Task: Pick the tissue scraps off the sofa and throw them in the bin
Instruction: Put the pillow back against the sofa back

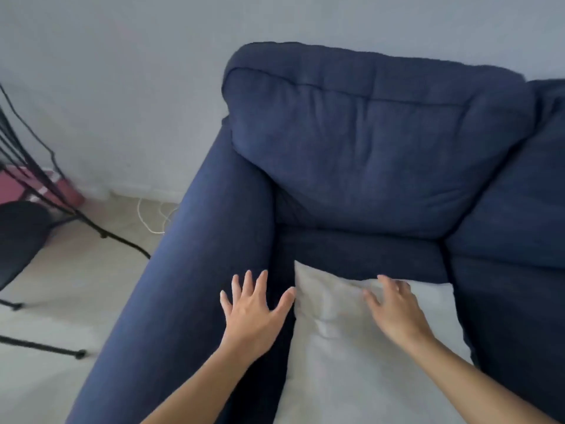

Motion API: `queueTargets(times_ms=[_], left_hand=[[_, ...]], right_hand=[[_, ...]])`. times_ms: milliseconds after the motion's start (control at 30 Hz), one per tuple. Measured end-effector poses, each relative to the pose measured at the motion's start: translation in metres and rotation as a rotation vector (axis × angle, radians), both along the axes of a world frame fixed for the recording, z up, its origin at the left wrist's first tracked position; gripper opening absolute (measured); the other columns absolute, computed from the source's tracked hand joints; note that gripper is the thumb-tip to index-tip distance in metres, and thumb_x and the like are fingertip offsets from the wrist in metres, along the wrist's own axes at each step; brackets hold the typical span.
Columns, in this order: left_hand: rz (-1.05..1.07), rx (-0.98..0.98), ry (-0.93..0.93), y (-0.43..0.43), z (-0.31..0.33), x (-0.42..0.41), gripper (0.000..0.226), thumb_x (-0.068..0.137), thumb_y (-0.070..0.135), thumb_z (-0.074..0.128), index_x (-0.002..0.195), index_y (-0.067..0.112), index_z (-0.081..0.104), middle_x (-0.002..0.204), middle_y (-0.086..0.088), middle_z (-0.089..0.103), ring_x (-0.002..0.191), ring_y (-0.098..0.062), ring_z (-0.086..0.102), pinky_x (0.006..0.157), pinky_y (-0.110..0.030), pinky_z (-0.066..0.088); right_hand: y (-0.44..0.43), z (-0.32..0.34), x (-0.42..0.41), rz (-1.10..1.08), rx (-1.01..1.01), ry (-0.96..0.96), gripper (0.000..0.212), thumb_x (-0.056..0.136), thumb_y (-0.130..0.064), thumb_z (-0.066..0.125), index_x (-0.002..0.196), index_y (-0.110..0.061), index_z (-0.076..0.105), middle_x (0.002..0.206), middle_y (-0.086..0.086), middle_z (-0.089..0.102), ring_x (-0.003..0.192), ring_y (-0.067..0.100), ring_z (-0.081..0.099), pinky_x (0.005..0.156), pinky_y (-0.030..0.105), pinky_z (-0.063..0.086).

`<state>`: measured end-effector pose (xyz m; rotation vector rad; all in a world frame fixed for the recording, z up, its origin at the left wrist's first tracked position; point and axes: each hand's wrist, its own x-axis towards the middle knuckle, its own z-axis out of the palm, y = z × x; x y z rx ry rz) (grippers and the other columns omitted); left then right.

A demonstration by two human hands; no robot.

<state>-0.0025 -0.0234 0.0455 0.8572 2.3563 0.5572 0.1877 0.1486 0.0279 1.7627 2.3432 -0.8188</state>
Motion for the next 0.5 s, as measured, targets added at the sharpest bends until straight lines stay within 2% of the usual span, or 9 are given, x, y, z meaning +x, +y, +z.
queueTargets(times_ms=[133,233,300,367,400,500], left_hand=[[0.062,-0.119,-0.23,0.048,-0.04,0.042,0.104,0.074,0.087,0.035,0.157,0.033,0.004,0.166,0.0,0.005,0.151,-0.021,-0.001,0.12,-0.052,0.002],[0.164,-0.17,-0.444,0.074,-0.062,0.061,0.122,0.054,0.095,0.048,0.152,0.049,-0.008,0.166,-0.003,-0.004,0.151,-0.028,0.005,0.118,-0.05,0.017],[0.19,-0.222,-0.521,0.088,-0.068,0.071,0.127,0.05,0.094,0.056,0.147,0.055,-0.016,0.165,-0.008,-0.008,0.148,-0.035,0.018,0.11,-0.04,0.031],[0.223,-0.252,-0.534,0.102,-0.071,0.077,0.132,0.047,0.091,0.061,0.146,0.056,-0.019,0.162,-0.013,0.006,0.132,-0.035,0.044,0.095,-0.034,0.043],[0.232,-0.264,-0.502,0.108,-0.072,0.079,0.134,0.047,0.09,0.063,0.146,0.055,-0.019,0.158,-0.014,0.017,0.124,-0.034,0.05,0.092,-0.035,0.045],[0.181,-0.272,-0.314,0.121,-0.073,0.078,0.119,0.061,0.084,0.06,0.151,0.047,-0.01,0.147,-0.01,0.037,0.12,-0.03,0.051,0.089,-0.038,0.043]], right_hand=[[0.035,-0.03,0.076,-0.146,-0.066,-0.092,0.082,0.092,-0.067,0.042,0.159,-0.028,0.013,0.163,0.016,0.021,0.151,0.032,0.02,0.113,0.049,0.034],[0.051,-0.046,0.109,-0.291,-0.212,-0.014,0.107,0.078,-0.079,0.054,0.159,-0.036,-0.003,0.16,0.013,0.023,0.148,0.035,0.025,0.113,0.051,0.032],[0.058,-0.053,0.12,-0.386,-0.378,0.081,0.118,0.072,-0.081,0.06,0.157,-0.041,-0.011,0.162,0.009,0.026,0.147,0.034,0.032,0.113,0.045,0.032],[0.065,-0.06,0.126,-0.414,-0.476,0.156,0.121,0.071,-0.079,0.065,0.157,-0.041,-0.013,0.163,0.001,0.031,0.146,0.03,0.037,0.114,0.041,0.032],[0.069,-0.062,0.127,-0.416,-0.492,0.189,0.121,0.071,-0.077,0.067,0.157,-0.04,-0.011,0.163,-0.001,0.033,0.146,0.029,0.039,0.115,0.04,0.033],[0.081,-0.061,0.126,-0.388,-0.462,0.247,0.116,0.072,-0.074,0.069,0.158,-0.038,-0.001,0.161,-0.005,0.037,0.142,0.026,0.044,0.115,0.042,0.036]])
